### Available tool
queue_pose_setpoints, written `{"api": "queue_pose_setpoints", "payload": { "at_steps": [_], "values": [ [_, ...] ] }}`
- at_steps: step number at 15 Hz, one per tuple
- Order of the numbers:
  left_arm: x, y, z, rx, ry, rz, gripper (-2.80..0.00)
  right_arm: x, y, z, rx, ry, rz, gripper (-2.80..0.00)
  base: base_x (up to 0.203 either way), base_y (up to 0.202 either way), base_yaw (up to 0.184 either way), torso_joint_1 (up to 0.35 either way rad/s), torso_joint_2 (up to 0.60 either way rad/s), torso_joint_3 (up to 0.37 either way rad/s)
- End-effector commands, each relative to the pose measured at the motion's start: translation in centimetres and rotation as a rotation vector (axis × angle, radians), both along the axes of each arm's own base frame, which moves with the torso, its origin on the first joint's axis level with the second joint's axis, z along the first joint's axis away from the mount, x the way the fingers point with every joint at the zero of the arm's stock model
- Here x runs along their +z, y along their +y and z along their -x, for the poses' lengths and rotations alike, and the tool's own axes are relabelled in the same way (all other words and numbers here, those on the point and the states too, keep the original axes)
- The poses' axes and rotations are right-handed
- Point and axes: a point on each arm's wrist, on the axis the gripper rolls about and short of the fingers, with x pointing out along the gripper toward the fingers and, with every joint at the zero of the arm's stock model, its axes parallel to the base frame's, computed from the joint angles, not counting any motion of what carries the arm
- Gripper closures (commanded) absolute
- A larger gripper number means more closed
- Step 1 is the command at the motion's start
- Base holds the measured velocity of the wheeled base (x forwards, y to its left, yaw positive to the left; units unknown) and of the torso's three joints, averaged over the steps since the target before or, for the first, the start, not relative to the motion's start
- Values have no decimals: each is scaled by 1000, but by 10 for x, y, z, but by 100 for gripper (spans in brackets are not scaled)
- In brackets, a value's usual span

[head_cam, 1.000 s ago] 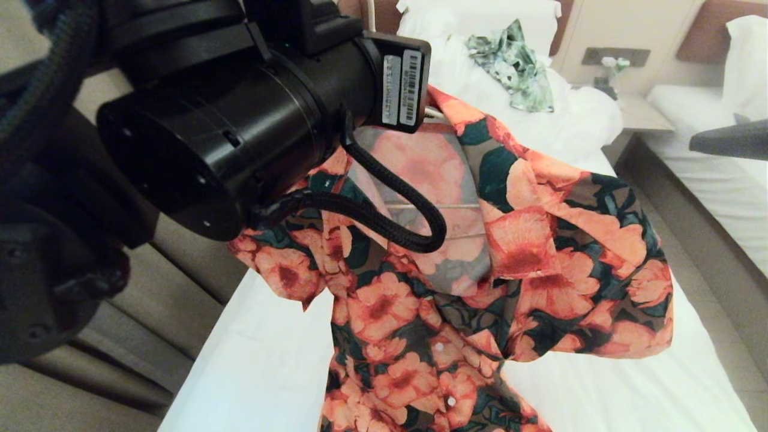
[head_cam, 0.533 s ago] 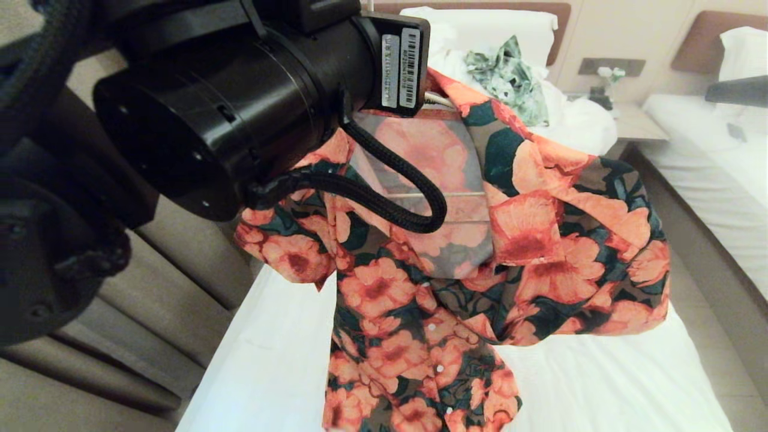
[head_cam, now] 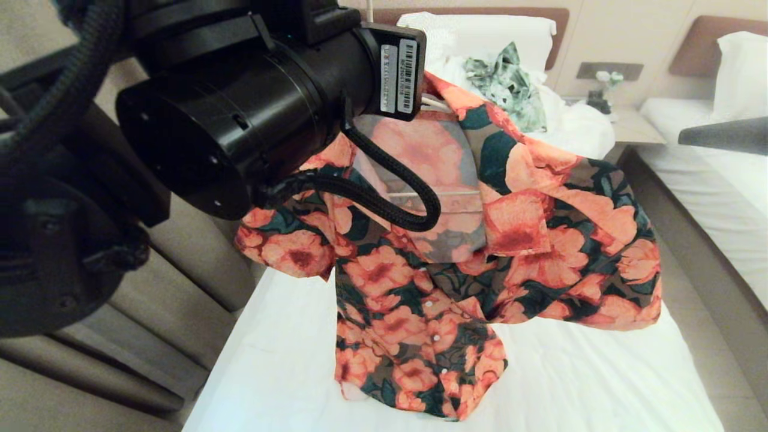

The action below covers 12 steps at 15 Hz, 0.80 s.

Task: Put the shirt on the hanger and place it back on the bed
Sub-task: Take the clothes hanger out of the clothes

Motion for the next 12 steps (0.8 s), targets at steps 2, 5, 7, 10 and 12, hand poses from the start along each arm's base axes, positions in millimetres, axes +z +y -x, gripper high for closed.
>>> {"api": "queue_pose_setpoints", "payload": {
  "at_steps": [2, 5, 7, 10, 12],
  "values": [
    [-5, -4, -3, 4, 7, -10, 0, -14, -6, -7, -125, 65, 37, 0, 0, 0, 0, 0, 0, 0],
    [-10, -8, -8, 11, 16, -17, 0, -22, -12, -5, -140, 53, 113, -280, 0, 0, 0, 0, 0, 0],
    [-9, -8, -8, 11, 16, -16, 0, -29, -16, -5, -153, 50, 163, -280, 0, 0, 0, 0, 0, 0],
    [-6, -7, -7, 13, 9, -8, 0, -43, -17, -7, -138, 23, 220, -280, 0, 0, 0, 0, 0, 0],
    [-3, -5, -7, 13, 4, -2, 0, -53, -18, -11, -123, 21, 249, -280, 0, 0, 0, 0, 0, 0]
  ]
}}
